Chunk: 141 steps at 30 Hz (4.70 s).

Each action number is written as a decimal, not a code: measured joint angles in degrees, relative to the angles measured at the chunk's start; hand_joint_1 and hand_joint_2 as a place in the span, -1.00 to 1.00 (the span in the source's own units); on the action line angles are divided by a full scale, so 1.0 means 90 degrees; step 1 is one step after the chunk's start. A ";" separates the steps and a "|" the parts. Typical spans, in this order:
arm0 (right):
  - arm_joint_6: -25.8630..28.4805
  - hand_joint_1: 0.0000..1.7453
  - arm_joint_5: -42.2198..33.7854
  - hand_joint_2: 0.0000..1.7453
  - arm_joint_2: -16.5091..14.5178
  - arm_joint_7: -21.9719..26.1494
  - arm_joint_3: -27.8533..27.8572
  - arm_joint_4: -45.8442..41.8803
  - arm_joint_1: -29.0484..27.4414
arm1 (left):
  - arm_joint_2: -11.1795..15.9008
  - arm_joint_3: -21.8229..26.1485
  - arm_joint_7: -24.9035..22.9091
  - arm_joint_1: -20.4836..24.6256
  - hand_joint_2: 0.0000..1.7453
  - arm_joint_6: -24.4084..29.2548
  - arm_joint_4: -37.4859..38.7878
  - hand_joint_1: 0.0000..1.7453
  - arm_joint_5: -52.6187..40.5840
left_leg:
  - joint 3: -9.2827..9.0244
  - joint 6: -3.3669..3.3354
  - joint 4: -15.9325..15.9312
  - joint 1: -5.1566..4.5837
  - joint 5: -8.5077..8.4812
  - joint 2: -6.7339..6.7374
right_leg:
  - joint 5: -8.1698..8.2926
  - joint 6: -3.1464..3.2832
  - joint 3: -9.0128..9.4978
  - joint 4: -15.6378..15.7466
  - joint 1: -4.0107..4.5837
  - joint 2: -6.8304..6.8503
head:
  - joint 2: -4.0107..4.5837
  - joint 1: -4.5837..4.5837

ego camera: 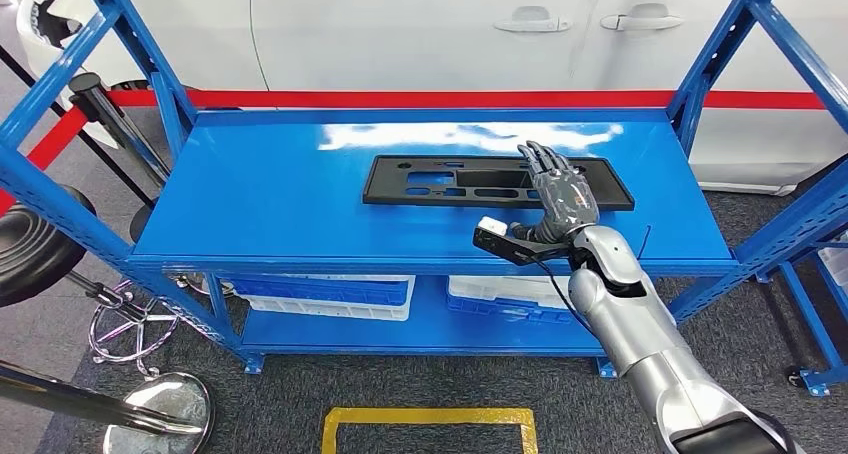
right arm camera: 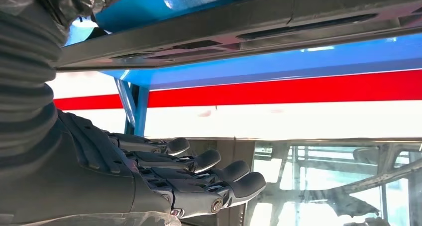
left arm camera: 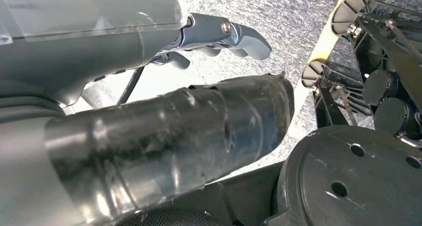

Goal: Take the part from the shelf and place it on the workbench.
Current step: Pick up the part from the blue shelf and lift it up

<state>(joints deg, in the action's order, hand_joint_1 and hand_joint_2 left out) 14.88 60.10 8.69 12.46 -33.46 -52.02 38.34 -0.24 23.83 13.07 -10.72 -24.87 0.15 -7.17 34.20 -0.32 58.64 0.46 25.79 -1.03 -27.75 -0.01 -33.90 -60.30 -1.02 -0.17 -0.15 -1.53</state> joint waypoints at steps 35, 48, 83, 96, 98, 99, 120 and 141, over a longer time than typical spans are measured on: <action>0.0064 -1.00 0.0803 1.00 -0.0828 -0.0046 0.0000 0.0955 0.0142 | 0.0134 -0.0253 -0.0002 -0.0006 -1.00 -0.0231 0.0000 -1.00 0.0010 | 0.0004 0.0001 0.0001 -0.0003 0.0003 -0.0003 | 0.0001 -0.0002 0.0002 0.0007 -0.0024 0.0007 | 0.0000 0.0000; 0.0064 -1.00 0.0802 1.00 -0.0921 -0.0046 0.0000 0.1033 0.0154 | 0.0165 -0.0262 -0.0002 -0.0013 -1.00 -0.0235 0.0000 -1.00 0.0044 | 0.0011 -0.0115 0.0023 -0.0025 0.0016 -0.0006 | 0.0040 -0.0065 0.0026 0.0075 -0.0061 0.0008 | 0.0000 0.0001; 0.0058 -1.00 0.0821 1.00 -0.0999 -0.0047 0.0000 0.1124 0.0215 | 0.0237 -0.0279 -0.0024 -0.0073 -1.00 -0.0307 0.0000 -1.00 0.0066 | -0.0162 -0.0289 -0.0184 -0.0048 -0.0031 0.0109 | -0.0288 0.0069 0.0061 -0.0227 0.0124 0.0012 | 0.0000 0.0008; 0.0019 -1.00 0.0847 1.00 -0.1022 -0.0036 -0.0002 0.1185 0.0198 | 0.0236 -0.0280 -0.0024 -0.0065 -1.00 -0.0325 0.0000 -1.00 0.0068 | -0.0262 0.0041 0.0046 0.0034 0.0303 0.0074 | 0.0012 0.0033 -0.0140 -0.0125 -0.0034 -0.0006 | 0.0000 0.0001; 0.0019 -1.00 0.0861 1.00 -0.1040 -0.0034 -0.0002 0.1185 0.0211 | 0.0236 -0.0282 -0.0024 -0.0065 -1.00 -0.0335 0.0000 -1.00 0.0068 | -0.0190 0.0092 0.0235 0.0042 0.0441 0.0081 | 0.0012 0.0114 -0.0100 -0.0086 -0.0057 -0.0004 | 0.0000 -0.0001; 0.0018 -1.00 0.0867 1.00 -0.1053 -0.0033 -0.0002 0.1186 0.0215 | 0.0236 -0.0283 -0.0024 -0.0064 -1.00 -0.0339 0.0000 -1.00 0.0068 | -0.0052 0.0116 0.0527 0.0046 0.0599 0.0084 | 0.0007 0.0147 -0.0077 -0.0069 -0.0065 0.0002 | 0.0000 -0.0004; -0.0038 -0.10 0.0908 1.00 -0.1131 0.0040 -0.0036 0.1335 0.0196 | 0.0259 -0.0294 -0.0021 -0.0081 -1.00 -0.0347 0.0000 -1.00 0.0073 | -0.0242 -0.0233 -0.0166 -0.0008 0.0064 0.0090 | -0.0597 -0.0096 -0.0678 -0.1426 0.0009 0.0007 | 0.0000 0.0004; -0.0160 0.72 0.0847 1.00 -0.1169 0.0123 -0.0071 0.1460 0.0259 | 0.0274 -0.0304 -0.0021 -0.0090 -1.00 -0.0381 0.0000 -1.00 0.0112 | -0.0313 -0.0055 -0.0051 -0.0042 0.0265 0.0068 | 0.0060 0.0080 -0.0132 -0.0057 0.0037 -0.0011 | 0.0000 -0.0005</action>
<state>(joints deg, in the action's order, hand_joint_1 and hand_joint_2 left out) 13.44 67.72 -1.83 13.57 -34.10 -38.88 40.67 2.23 21.09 12.88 -11.53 -28.30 0.15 -6.16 31.39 -0.82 58.18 0.08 28.17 -0.42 -27.21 0.71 -35.08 -60.81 -0.68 -0.27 -0.15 -1.57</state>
